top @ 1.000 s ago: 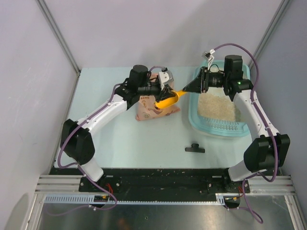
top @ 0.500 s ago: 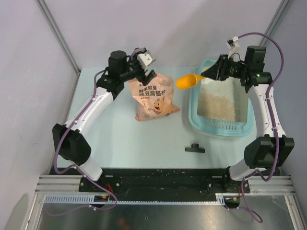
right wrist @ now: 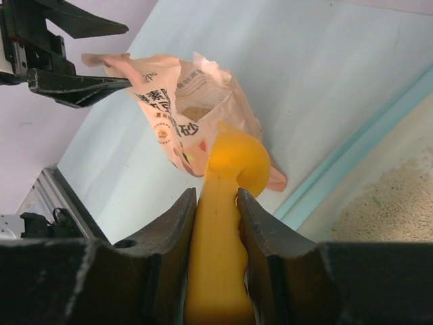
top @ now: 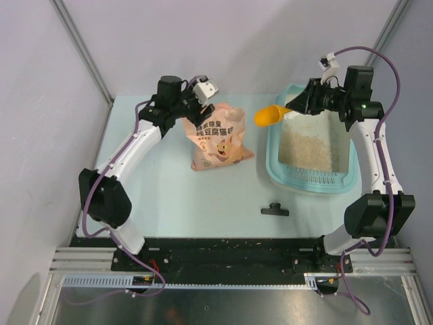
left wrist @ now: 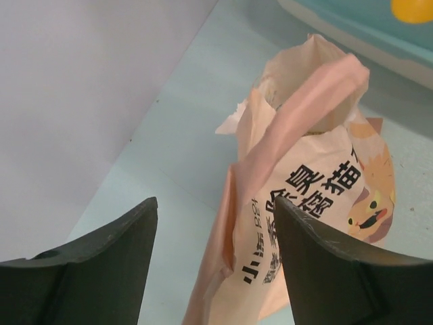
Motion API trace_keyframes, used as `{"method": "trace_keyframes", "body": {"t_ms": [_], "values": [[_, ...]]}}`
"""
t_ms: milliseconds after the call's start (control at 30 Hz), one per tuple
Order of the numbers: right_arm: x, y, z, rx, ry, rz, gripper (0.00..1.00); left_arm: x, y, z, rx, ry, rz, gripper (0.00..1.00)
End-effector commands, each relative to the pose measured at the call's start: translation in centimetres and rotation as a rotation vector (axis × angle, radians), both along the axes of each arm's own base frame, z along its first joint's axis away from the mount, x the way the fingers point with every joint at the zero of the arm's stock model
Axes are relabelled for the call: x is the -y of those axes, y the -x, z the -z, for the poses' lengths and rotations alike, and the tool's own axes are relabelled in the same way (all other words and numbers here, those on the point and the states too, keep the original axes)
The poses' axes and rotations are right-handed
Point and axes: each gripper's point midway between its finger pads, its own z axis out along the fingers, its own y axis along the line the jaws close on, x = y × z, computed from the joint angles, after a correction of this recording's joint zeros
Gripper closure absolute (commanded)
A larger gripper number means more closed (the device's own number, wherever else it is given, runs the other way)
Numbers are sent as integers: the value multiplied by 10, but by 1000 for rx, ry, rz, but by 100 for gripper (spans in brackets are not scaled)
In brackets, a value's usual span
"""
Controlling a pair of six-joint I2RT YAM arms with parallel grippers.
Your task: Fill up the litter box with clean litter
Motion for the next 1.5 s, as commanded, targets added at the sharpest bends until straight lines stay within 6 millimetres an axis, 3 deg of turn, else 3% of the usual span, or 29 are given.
{"method": "trace_keyframes", "body": {"t_ms": [0,233,367,433,467,700,800,933,1067,1300,1467], "values": [[2,6,-31,123,47,7,100,-3,-3,-13,46,-40,3,31],[-15,2,-46,203,51,2,100,3,5,-9,31,-50,71,57],[-30,-3,-56,227,84,8,100,7,12,-10,9,-25,91,90],[-43,-1,-55,224,107,-27,100,8,16,-10,-1,-15,95,100],[-45,-1,-51,199,113,-31,100,8,18,-11,1,-14,102,100],[-74,-6,-77,285,115,-94,100,13,49,-40,0,79,153,100],[-90,-10,-67,288,179,-128,100,18,62,-45,-26,118,174,100],[-96,-24,-55,277,285,-115,100,22,72,-48,-51,149,173,100],[-92,-15,-41,187,332,-161,100,22,81,-55,-49,163,176,100],[-89,7,-35,143,338,-206,100,32,96,-51,-70,169,202,100],[-92,10,-6,72,394,-195,100,44,113,-54,-77,180,242,100]]}}
